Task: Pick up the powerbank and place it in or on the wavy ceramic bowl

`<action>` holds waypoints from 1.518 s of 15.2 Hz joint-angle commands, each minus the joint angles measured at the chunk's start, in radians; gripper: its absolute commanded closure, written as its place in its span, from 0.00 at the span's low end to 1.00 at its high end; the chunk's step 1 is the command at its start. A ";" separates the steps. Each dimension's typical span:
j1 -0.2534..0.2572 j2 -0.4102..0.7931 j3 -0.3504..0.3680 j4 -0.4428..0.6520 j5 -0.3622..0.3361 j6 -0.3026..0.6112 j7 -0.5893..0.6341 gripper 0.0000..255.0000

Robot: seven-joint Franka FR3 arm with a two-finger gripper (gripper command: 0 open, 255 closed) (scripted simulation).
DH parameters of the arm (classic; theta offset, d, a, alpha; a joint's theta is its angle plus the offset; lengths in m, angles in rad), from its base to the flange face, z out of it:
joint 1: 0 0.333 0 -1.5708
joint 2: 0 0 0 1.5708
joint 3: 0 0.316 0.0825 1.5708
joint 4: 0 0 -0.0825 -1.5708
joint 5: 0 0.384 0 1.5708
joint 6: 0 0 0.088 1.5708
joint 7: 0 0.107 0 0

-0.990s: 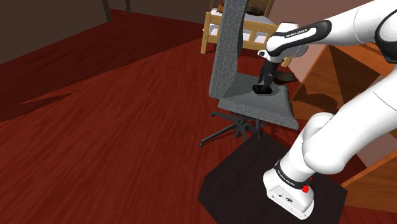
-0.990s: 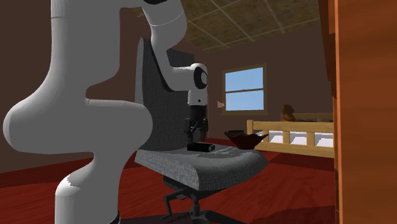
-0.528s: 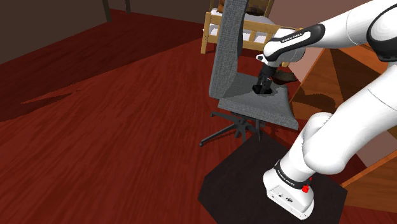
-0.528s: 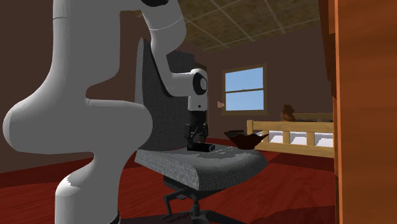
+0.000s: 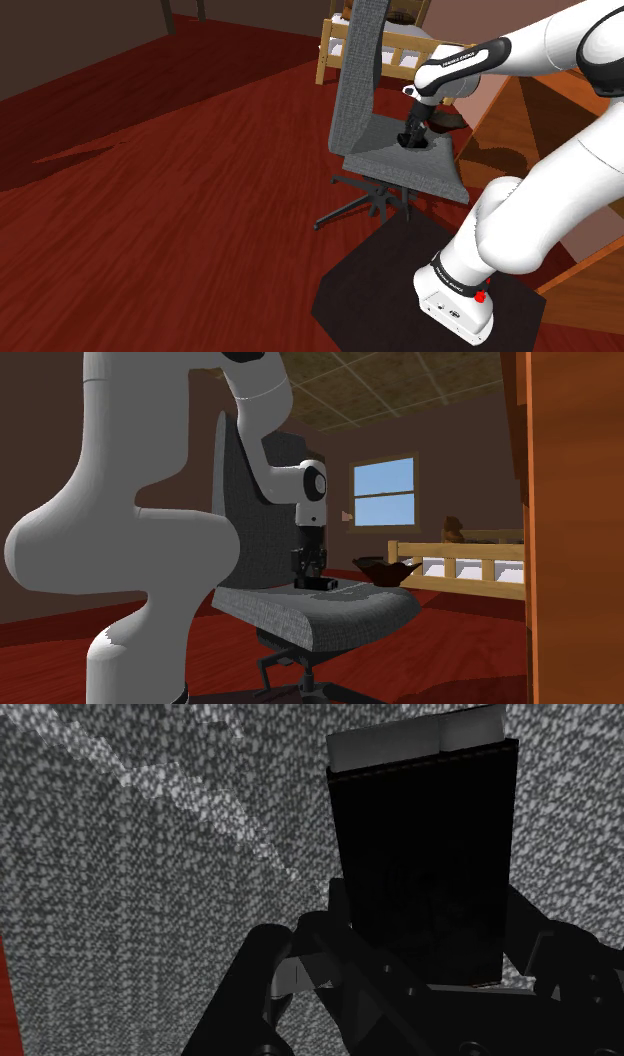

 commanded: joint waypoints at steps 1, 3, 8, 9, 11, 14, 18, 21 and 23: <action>0.001 0.002 0.001 -0.001 0.001 0.003 0.000 1.00; 0.002 0.003 0.000 -0.001 0.002 0.003 -0.001 1.00; -0.002 -0.009 0.006 0.006 -0.007 -0.013 0.007 1.00; -0.005 -0.020 0.012 0.013 -0.014 -0.028 0.013 1.00; -0.010 -0.039 0.023 0.027 -0.027 -0.058 0.023 1.00; -0.016 -0.065 0.039 0.051 -0.041 -0.103 0.037 1.00; -0.023 -0.095 0.059 0.085 -0.054 -0.161 0.050 1.00; -0.026 -0.113 0.073 0.113 -0.061 -0.204 0.058 1.00; -0.028 -0.123 0.082 0.133 -0.064 -0.233 0.062 1.00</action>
